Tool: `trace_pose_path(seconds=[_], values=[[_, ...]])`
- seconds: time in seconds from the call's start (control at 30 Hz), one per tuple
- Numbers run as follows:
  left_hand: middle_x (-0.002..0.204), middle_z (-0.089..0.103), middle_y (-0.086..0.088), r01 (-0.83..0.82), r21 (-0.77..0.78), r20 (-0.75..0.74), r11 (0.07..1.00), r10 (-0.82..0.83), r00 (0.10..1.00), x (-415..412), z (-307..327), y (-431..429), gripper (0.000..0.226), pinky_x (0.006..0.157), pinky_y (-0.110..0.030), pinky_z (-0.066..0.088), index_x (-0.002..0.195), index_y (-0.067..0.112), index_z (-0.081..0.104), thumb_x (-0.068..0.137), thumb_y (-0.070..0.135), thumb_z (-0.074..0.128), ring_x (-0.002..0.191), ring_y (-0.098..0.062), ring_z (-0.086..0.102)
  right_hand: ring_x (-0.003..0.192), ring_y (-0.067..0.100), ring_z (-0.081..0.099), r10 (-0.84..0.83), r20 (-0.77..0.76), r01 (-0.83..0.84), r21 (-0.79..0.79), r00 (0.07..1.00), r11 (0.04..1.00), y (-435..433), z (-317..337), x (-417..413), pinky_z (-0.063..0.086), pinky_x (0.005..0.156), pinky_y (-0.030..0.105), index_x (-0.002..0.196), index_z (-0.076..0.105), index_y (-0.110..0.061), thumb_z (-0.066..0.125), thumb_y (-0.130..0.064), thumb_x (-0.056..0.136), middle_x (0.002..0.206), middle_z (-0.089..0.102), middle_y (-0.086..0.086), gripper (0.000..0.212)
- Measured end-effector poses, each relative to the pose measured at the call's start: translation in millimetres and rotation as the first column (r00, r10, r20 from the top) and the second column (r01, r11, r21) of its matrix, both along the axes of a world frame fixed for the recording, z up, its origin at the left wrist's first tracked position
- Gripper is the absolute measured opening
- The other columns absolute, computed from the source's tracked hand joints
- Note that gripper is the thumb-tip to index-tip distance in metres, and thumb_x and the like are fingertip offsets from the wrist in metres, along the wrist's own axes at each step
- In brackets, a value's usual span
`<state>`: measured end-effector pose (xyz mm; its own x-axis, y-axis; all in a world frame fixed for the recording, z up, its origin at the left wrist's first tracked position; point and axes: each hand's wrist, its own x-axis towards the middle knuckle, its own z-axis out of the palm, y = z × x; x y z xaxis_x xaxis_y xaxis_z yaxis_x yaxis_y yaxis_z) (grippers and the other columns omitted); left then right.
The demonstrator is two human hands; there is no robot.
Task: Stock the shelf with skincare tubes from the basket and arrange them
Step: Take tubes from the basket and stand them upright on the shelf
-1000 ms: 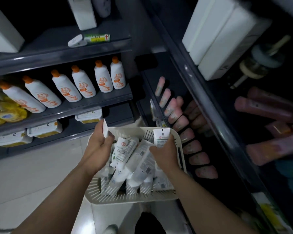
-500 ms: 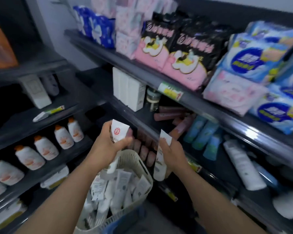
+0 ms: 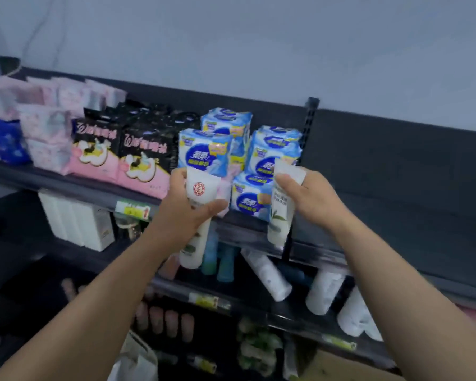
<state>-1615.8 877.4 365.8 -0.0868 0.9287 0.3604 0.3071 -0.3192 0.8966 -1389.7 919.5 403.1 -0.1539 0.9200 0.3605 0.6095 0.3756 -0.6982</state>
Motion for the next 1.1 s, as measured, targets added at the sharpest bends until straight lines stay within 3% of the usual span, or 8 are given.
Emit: trace_pose_path(seconds=[0.13,0.27,0.33,0.5,0.6,0.67,0.77,1.1], values=[[0.085,0.059,-0.005,0.091,0.05,0.011,0.995,-0.091,0.996,62.7,32.0,28.3,0.057,0.06,-0.022,0.052,0.111,0.015,0.038,0.073,0.02,0.08,0.066,-0.008,0.057,0.044,0.005,0.054,-0.151,-0.08,0.154,0.034,0.985,0.987,9.4,34.9,64.3,0.047,0.051,0.032,0.071,0.056,-0.014,0.053,-0.025,0.094,0.067,0.066,0.008,0.026],[0.089,0.064,-0.001,0.077,0.073,-0.01,0.994,-0.076,0.997,126.2,48.4,65.5,0.05,0.071,-0.026,0.055,0.098,0.028,0.042,0.068,0.035,0.082,0.078,-0.015,0.064,0.06,0.032,0.069,-0.244,-0.091,0.242,-0.033,0.966,0.97,40.9,45.7,122.6,0.057,0.068,0.048,0.087,0.058,-0.004,0.055,-0.034,0.09,0.076,0.071,0.015,0.03],[0.086,0.062,0.003,0.095,0.066,-0.041,0.993,-0.092,0.995,157.3,51.9,85.9,0.045,0.059,-0.013,0.047,0.103,0.019,0.04,0.078,0.032,0.075,0.073,-0.009,0.059,0.057,0.027,0.064,-0.28,-0.075,0.275,-0.068,0.957,0.959,61.8,43.5,150.1,0.055,0.067,0.044,0.076,0.059,-0.015,0.056,-0.036,0.089,0.067,0.067,0.006,0.024],[0.083,0.055,-0.003,0.136,-0.1,-0.142,0.986,-0.149,0.979,220.7,47.3,152.3,0.029,0.074,-0.039,0.05,0.109,0.015,0.029,0.093,0.024,0.051,0.074,-0.018,0.054,0.056,0.023,0.052,-0.273,-0.141,0.245,-0.188,0.952,0.951,110.7,38.5,202.3,0.048,0.059,0.036,0.073,0.053,-0.012,0.061,-0.023,0.089,0.064,0.059,0.009,0.021],[0.09,0.056,-0.004,0.137,-0.142,-0.145,0.98,-0.158,0.977,249.7,43.3,191.6,0.025,0.059,-0.033,0.048,0.113,0.016,0.033,0.093,0.017,0.048,0.074,-0.015,0.055,0.056,0.022,0.054,-0.239,-0.113,0.214,-0.197,0.965,0.957,136.5,36.5,225.8,0.048,0.058,0.032,0.079,0.056,-0.005,0.061,-0.015,0.089,0.065,0.058,0.014,0.015],[0.097,0.061,-0.001,0.175,-0.128,-0.092,0.976,-0.188,0.978,264.7,38.9,214.2,0.029,0.064,-0.03,0.051,0.117,0.015,0.042,0.091,0.011,0.052,0.085,-0.014,0.061,0.053,0.018,0.052,-0.212,-0.121,0.185,-0.202,0.97,0.962,151.8,32.5,237.7,0.049,0.055,0.028,0.081,0.056,-0.005,0.061,-0.013,0.089,0.064,0.055,0.012,0.013],[0.109,0.066,-0.001,0.191,-0.122,-0.091,0.974,-0.203,0.975,279.0,30.8,245.8,0.034,0.083,-0.034,0.053,0.12,0.016,0.052,0.087,0.01,0.061,0.101,-0.017,0.063,0.054,0.017,0.052,-0.19,-0.134,0.16,-0.203,0.973,0.966,172.7,22.9,250.9,0.052,0.063,0.036,0.079,0.055,-0.008,0.062,-0.014,0.088,0.063,0.053,0.009,0.013],[0.107,0.067,-0.001,0.17,-0.214,-0.112,0.962,-0.197,0.974,291.9,12.4,300.0,0.037,0.07,-0.021,0.05,0.122,0.012,0.056,0.086,0.01,0.066,0.093,-0.011,0.063,0.06,0.017,0.059,-0.211,-0.091,0.189,-0.201,0.973,0.961,211.8,6.3,265.1,0.056,0.076,0.046,0.091,0.06,-0.001,0.064,-0.025,0.088,0.064,0.064,0.007,0.024]])
